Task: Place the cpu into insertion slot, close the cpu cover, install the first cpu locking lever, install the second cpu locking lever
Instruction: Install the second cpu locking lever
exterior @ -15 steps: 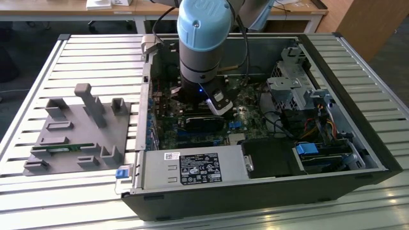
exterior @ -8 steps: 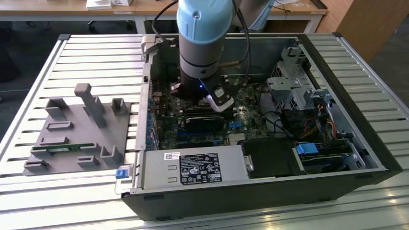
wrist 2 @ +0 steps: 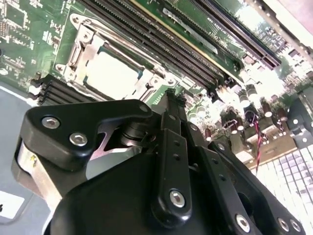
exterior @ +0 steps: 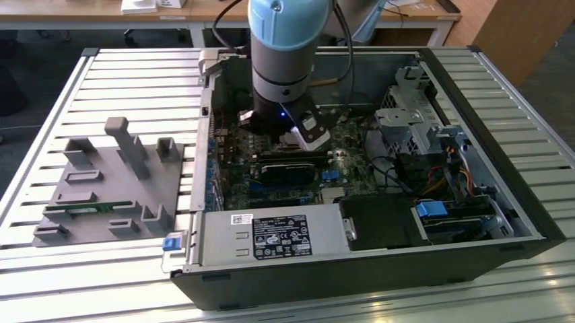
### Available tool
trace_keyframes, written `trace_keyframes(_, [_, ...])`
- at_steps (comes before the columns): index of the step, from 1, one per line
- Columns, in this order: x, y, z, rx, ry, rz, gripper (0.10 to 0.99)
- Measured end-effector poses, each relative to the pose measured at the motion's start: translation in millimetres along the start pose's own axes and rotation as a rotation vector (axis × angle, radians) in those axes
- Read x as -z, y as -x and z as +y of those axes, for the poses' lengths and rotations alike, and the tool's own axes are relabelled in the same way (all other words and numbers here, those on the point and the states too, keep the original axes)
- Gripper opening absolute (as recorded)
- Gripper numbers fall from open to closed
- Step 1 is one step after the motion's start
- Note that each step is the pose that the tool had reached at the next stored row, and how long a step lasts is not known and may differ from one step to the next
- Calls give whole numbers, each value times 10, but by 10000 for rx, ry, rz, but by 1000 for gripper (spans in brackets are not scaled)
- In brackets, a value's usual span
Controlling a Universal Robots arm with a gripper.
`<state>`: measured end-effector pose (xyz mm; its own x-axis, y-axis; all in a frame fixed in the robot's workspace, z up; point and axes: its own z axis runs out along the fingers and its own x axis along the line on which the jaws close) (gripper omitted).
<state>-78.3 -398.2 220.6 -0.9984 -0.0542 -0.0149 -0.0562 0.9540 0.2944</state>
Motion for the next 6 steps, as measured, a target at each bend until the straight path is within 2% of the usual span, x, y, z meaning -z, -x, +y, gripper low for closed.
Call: trace_keyframes(6, [35, 1, 11, 1, 19, -3, 106])
